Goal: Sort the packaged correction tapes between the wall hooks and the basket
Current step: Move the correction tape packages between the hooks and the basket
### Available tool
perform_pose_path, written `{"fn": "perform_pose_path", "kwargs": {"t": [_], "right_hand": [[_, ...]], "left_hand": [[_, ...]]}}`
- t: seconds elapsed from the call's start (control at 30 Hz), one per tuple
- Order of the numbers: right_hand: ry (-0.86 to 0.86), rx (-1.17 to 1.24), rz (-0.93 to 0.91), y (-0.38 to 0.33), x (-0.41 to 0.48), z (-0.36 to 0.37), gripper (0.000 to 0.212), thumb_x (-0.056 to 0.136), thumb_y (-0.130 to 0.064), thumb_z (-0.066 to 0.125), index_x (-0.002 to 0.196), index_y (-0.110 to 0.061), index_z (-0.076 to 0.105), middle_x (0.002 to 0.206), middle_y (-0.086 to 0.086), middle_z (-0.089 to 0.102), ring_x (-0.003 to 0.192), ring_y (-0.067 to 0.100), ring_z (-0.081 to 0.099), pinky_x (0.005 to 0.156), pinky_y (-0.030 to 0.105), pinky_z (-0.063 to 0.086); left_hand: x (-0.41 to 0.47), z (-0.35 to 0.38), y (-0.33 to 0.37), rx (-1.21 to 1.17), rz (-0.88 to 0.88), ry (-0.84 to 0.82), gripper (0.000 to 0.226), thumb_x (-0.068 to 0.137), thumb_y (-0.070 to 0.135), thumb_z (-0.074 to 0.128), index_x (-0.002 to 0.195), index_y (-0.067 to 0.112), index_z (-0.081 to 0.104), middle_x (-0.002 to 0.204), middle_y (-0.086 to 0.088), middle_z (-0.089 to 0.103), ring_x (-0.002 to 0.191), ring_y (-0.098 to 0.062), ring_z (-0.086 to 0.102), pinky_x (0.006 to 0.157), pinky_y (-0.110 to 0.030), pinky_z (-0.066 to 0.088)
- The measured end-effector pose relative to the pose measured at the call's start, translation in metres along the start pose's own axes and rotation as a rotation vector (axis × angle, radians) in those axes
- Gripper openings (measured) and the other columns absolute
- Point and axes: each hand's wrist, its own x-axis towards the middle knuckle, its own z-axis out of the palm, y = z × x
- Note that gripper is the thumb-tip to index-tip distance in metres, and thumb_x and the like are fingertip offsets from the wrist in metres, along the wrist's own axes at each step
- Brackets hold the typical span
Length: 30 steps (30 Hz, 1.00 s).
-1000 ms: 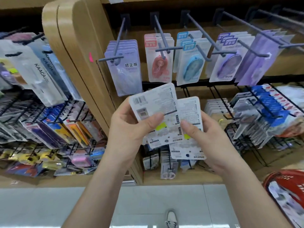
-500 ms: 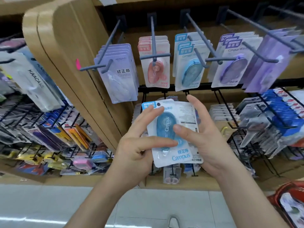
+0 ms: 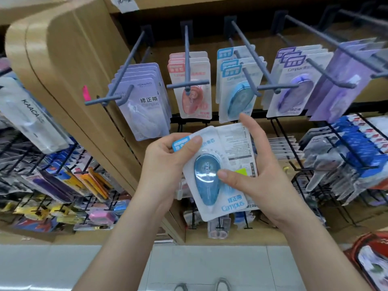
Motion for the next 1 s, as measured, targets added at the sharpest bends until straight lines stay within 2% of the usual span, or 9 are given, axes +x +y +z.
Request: {"fn": "perform_pose_path", "kwargs": {"t": [0.1,0.23,0.37,0.47,0.6,0.77,0.83,0.9,1.0], "right_hand": [[0.12,-0.036,0.035,-0.005,-0.001,-0.007,0.067,0.093,0.002,0.059,0.135,-0.047,0.039,0.119,-0.024,0.068,0.11,0.001,0.065,0.084,0.023,0.056],[0.238,-0.271,0.017,-0.014,-0.006,-0.015,0.032,0.093,-0.009,0.064,0.111,-0.035,0.066,0.105,-0.019,0.074,0.101,0.003,0.069,0.092,0.035,0.057],[0.242,-0.469,-0.111,-0.023,-0.009,-0.013,0.036,0.087,-0.013,0.073,0.103,-0.045,0.067,0.1,-0.032,0.071,0.099,-0.009,0.066,0.088,0.013,0.052],[0.182,-0.552,-0.156,-0.025,-0.005,-0.014,0.039,0.088,-0.012,0.073,0.103,-0.047,0.066,0.101,-0.03,0.071,0.102,-0.006,0.065,0.09,0.015,0.05],[0.143,-0.754,-0.261,-0.021,-0.002,-0.02,0.04,0.089,-0.007,0.07,0.113,-0.038,0.069,0.112,-0.018,0.069,0.113,0.003,0.061,0.098,0.023,0.047],[0.099,-0.923,-0.327,-0.017,-0.005,-0.028,0.059,0.082,0.004,0.063,0.128,-0.034,0.064,0.134,-0.016,0.058,0.137,0.012,0.04,0.115,0.022,0.029],[0.218,-0.757,-0.205,-0.018,-0.007,-0.029,0.069,0.084,0.01,0.059,0.132,-0.039,0.055,0.143,-0.015,0.052,0.139,0.003,0.037,0.112,0.017,0.029],[0.355,-0.164,-0.009,-0.022,-0.009,-0.028,0.048,0.095,0.001,0.055,0.131,-0.03,0.055,0.121,-0.016,0.069,0.115,-0.004,0.06,0.09,0.014,0.049],[0.294,0.336,0.256,-0.015,-0.016,-0.032,0.049,0.09,-0.028,0.063,0.134,-0.011,0.052,0.113,0.011,0.074,0.096,0.025,0.074,0.068,0.035,0.06]], "left_hand": [[0.004,0.001,0.0,-0.048,0.065,0.012,0.014,0.077,0.024,0.071,0.088,0.015,0.068,0.077,-0.002,0.073,0.068,-0.016,0.068,0.059,-0.03,0.057],[0.005,-0.01,0.002,0.203,0.213,-0.001,0.022,0.09,0.009,0.067,0.089,0.031,0.067,0.075,0.015,0.07,0.065,-0.007,0.067,0.053,-0.024,0.052],[0.006,-0.016,0.001,0.378,0.16,-0.198,0.024,0.089,0.012,0.069,0.089,0.035,0.076,0.089,0.009,0.075,0.079,-0.01,0.068,0.065,-0.026,0.055],[0.007,-0.013,0.003,0.37,0.202,-0.282,0.034,0.083,0.012,0.075,0.099,0.042,0.074,0.087,-0.001,0.076,0.074,-0.012,0.066,0.067,-0.029,0.056],[0.003,-0.006,0.01,0.342,0.246,-0.385,0.019,0.069,0.023,0.078,0.079,0.039,0.077,0.081,0.013,0.075,0.07,0.0,0.065,0.063,-0.016,0.052],[0.001,-0.006,0.001,0.905,1.001,-0.276,0.009,0.089,0.025,0.066,0.095,0.03,0.063,0.076,0.006,0.068,0.065,-0.008,0.062,0.057,-0.028,0.052],[0.002,-0.01,-0.005,1.072,1.252,-0.253,0.013,0.091,0.017,0.058,0.101,0.025,0.056,0.07,0.0,0.062,0.054,-0.02,0.057,0.041,-0.034,0.047],[0.002,-0.013,-0.006,1.163,1.384,-0.22,0.022,0.089,0.007,0.058,0.107,0.019,0.055,0.066,-0.003,0.057,0.046,-0.023,0.05,0.034,-0.031,0.039],[-0.001,-0.016,-0.012,1.209,1.503,-0.273,0.019,0.094,0.005,0.056,0.111,0.013,0.056,0.065,-0.004,0.056,0.045,-0.02,0.046,0.036,-0.025,0.032]]}}
